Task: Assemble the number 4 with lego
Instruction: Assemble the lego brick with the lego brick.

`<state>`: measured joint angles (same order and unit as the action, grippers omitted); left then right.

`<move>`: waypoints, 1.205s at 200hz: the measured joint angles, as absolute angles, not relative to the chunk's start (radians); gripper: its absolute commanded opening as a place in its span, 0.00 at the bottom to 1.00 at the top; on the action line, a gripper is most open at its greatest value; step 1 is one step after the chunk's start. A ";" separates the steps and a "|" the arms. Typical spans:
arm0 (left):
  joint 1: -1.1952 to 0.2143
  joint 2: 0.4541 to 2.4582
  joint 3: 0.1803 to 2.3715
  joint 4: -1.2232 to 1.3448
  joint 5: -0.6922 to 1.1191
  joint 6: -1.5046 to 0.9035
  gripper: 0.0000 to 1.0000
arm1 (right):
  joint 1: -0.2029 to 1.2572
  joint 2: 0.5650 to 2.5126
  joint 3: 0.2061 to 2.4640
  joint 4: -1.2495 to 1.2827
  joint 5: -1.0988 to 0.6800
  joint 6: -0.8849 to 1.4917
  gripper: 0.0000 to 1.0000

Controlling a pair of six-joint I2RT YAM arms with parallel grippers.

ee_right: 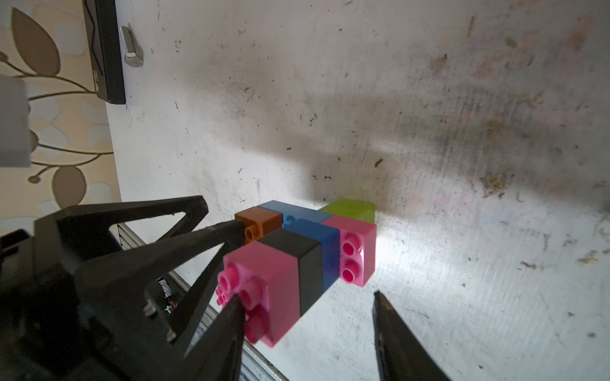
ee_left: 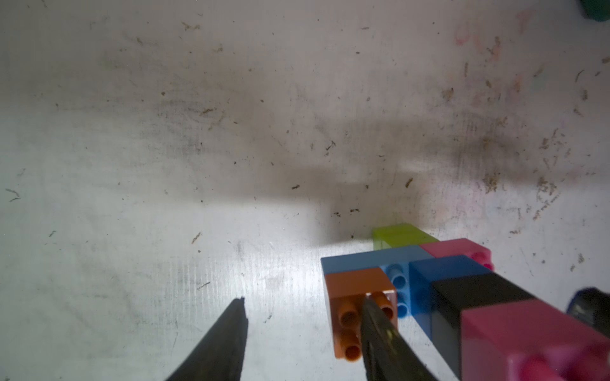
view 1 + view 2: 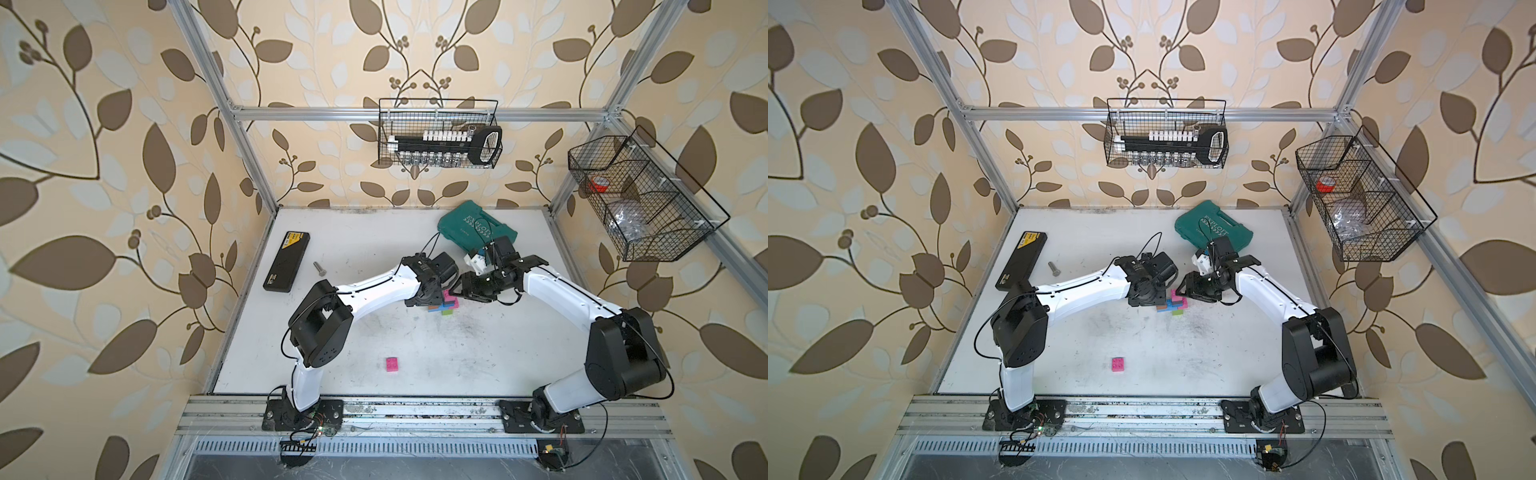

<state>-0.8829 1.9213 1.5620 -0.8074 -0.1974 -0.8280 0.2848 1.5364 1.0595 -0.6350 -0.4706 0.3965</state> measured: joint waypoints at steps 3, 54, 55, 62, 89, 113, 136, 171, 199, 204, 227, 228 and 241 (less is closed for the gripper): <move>-0.883 1.918 1.562 -0.808 -0.201 -0.826 0.58 | 0.285 1.536 1.060 -0.635 -0.471 0.397 0.55; -0.884 1.736 1.490 -0.814 -0.232 -0.792 0.60 | 0.274 1.534 1.059 -0.636 -0.474 0.397 0.53; -0.884 1.733 1.488 -0.814 -0.233 -0.791 0.60 | 0.274 1.534 1.059 -0.636 -0.475 0.397 0.53; -0.885 1.702 1.469 -0.819 -0.233 -0.785 0.60 | 0.273 1.534 1.059 -0.636 -0.476 0.397 0.53; -0.892 1.602 1.387 -0.844 -0.223 -0.758 0.60 | 0.273 1.534 1.059 -0.636 -0.479 0.400 0.53; -0.907 1.519 1.265 -0.855 -0.157 -0.705 0.60 | 0.273 1.535 1.059 -0.636 -0.479 0.400 0.53; -0.947 1.459 1.151 -0.871 -0.096 -0.638 0.66 | 0.273 1.535 1.059 -0.636 -0.479 0.400 0.53; -1.023 1.393 1.027 -0.892 -0.027 -0.581 0.79 | 0.273 1.535 1.059 -0.636 -0.479 0.400 0.53; -1.035 1.385 0.981 -0.900 0.022 -0.582 0.69 | 0.273 1.535 1.059 -0.637 -0.479 0.400 0.53; -1.035 1.385 0.976 -0.899 0.029 -0.583 0.66 | 0.273 1.535 1.059 -0.637 -0.479 0.400 0.53; -1.035 1.428 0.973 -0.890 0.070 -0.647 0.56 | 0.273 1.535 1.059 -0.636 -0.479 0.399 0.53; -1.035 1.431 0.973 -0.890 0.072 -0.650 0.56 | 0.273 1.535 1.059 -0.637 -0.479 0.399 0.53; -1.035 1.485 0.973 -0.883 0.084 -0.694 0.56 | 0.272 1.535 1.058 -0.636 -0.479 0.399 0.53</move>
<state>-1.0351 1.4849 0.9726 -0.8825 0.0837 -0.6937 0.2722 1.5349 1.0584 -0.6361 -0.4793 0.3992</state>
